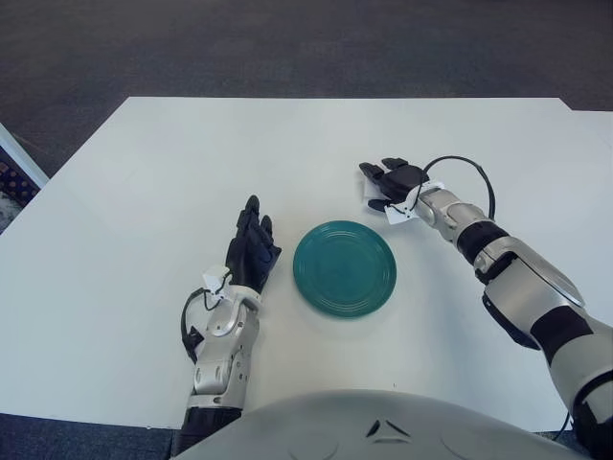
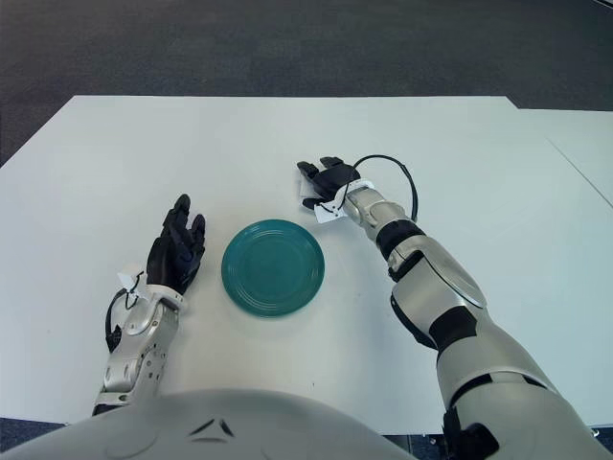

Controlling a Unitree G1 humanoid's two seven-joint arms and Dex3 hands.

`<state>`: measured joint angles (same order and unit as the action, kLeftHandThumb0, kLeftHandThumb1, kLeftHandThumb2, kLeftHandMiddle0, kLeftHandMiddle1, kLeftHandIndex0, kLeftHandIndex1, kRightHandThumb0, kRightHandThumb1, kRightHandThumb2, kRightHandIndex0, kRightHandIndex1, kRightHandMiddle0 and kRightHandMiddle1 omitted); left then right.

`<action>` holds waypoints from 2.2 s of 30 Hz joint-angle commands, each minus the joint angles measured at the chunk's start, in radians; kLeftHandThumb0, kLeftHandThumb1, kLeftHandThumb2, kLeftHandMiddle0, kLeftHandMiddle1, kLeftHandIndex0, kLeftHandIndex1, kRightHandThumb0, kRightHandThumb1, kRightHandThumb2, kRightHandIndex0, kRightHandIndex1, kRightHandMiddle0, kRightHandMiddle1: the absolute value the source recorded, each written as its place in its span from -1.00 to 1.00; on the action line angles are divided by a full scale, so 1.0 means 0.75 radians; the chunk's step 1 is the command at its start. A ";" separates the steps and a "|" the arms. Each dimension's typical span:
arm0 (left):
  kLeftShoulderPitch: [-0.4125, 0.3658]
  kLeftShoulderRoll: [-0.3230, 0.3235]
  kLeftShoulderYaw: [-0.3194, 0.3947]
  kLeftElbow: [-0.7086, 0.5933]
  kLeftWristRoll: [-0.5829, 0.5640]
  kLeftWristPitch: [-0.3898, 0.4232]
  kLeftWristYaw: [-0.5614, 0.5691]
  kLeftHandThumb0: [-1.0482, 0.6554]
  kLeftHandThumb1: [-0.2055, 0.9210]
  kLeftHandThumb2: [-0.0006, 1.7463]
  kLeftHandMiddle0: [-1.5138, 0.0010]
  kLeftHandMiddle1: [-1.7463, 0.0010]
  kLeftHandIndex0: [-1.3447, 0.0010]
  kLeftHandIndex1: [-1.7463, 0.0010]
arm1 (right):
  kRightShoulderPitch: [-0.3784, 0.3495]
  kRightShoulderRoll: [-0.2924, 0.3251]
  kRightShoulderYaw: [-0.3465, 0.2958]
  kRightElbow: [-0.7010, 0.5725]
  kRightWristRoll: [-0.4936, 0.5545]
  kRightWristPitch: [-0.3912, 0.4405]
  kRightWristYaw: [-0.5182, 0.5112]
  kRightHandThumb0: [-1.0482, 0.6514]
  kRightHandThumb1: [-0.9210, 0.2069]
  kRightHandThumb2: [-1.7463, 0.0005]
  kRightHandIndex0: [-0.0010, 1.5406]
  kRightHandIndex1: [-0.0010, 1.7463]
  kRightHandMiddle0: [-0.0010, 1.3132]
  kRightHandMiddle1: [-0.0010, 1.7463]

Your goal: Put the charger into the plate.

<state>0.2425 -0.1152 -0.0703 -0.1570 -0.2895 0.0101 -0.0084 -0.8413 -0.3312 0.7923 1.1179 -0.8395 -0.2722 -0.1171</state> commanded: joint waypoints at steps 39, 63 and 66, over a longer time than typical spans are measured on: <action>0.064 0.003 0.014 -0.075 0.028 0.008 -0.008 -1.00 1.00 0.12 1.00 1.00 1.00 1.00 | 0.218 0.078 -0.034 0.041 0.019 0.014 0.001 -1.00 -1.00 0.07 -0.79 -0.99 -0.92 -0.77; 0.048 -0.036 0.035 -0.050 0.035 -0.055 0.009 -1.00 1.00 0.15 1.00 1.00 1.00 1.00 | 0.234 0.090 -0.029 0.078 -0.023 0.036 -0.327 -0.81 -1.00 0.53 -0.84 1.00 -1.00 0.94; 0.048 -0.022 0.029 -0.051 0.052 -0.060 0.006 -1.00 1.00 0.14 1.00 1.00 1.00 1.00 | 0.230 0.087 -0.015 0.080 -0.031 0.042 -0.342 -0.75 -1.00 0.62 -0.78 1.00 -0.99 0.98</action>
<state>0.2835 -0.1135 -0.0453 -0.1995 -0.2641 -0.0200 -0.0076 -0.7652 -0.2792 0.7336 1.1209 -0.8137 -0.2597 -0.4068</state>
